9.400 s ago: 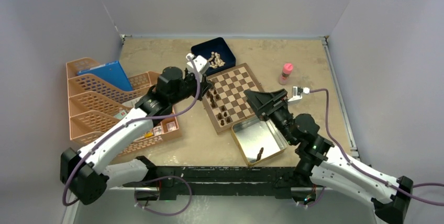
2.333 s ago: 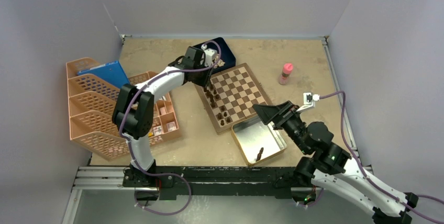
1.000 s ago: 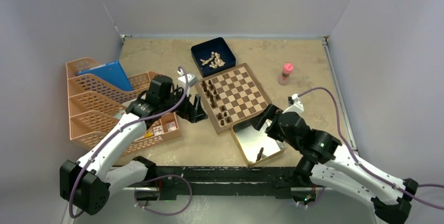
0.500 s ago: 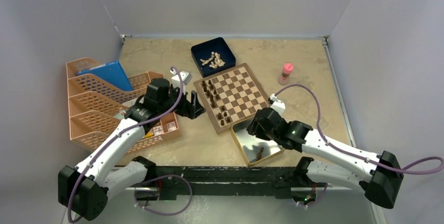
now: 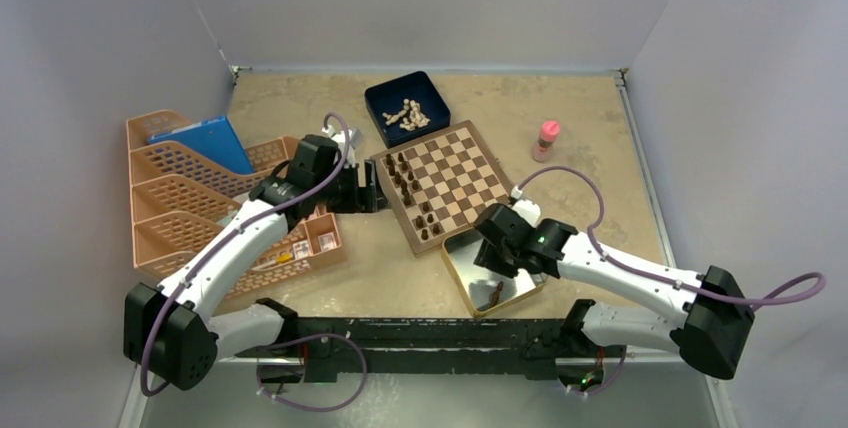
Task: Set up the chess pieces on the board
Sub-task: Pick up the chess piece from the storage box.
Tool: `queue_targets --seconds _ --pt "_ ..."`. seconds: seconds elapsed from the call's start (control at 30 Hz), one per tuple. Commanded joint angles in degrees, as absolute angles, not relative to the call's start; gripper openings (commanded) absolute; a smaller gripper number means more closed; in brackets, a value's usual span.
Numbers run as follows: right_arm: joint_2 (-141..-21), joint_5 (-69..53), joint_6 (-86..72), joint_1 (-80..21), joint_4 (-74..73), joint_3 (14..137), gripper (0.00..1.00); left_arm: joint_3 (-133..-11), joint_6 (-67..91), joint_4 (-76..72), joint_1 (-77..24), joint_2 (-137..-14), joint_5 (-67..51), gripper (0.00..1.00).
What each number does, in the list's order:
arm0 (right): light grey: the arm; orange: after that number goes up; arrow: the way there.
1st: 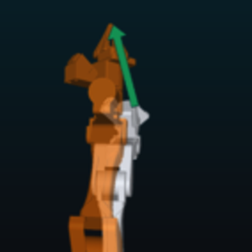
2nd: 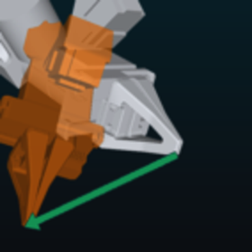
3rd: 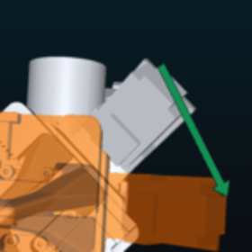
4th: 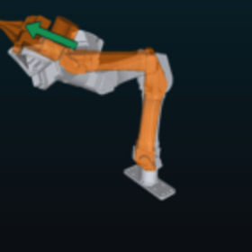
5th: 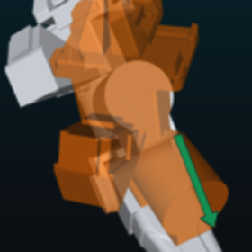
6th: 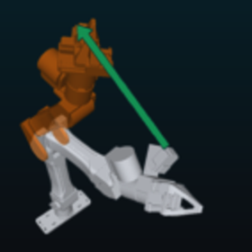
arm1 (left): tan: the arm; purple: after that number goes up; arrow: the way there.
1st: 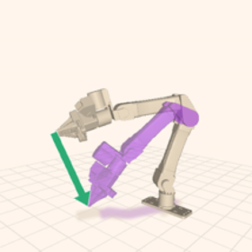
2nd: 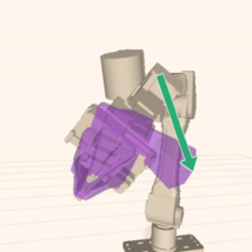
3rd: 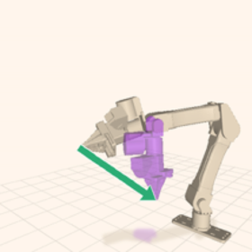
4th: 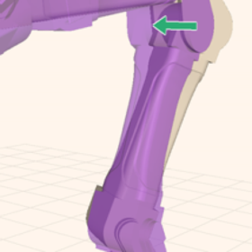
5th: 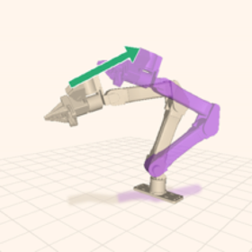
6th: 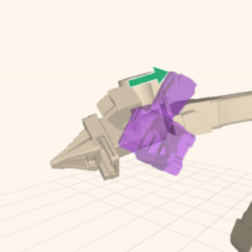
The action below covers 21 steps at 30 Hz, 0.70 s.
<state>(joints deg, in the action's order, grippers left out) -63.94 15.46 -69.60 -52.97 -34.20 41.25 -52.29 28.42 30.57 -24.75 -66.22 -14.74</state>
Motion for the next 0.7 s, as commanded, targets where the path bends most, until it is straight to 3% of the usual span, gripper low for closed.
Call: queue_targets --seconds 0.0,0.3,0.67 --pt "-61.37 16.55 -81.0 -53.18 -45.29 43.52 0.42 -50.57 32.66 34.55 -24.35 -63.46 -11.92 0.73" --pt "-61.9 16.3 -87.62 -53.11 -51.0 41.82 0.4 -50.17 32.25 37.8 -24.35 -59.35 -11.92 0.73" --pt "-64.98 18.83 -87.12 -50.66 -48.0 39.94 0.39 -52.28 30.77 38.84 -24.92 -60.26 -13.05 0.73"
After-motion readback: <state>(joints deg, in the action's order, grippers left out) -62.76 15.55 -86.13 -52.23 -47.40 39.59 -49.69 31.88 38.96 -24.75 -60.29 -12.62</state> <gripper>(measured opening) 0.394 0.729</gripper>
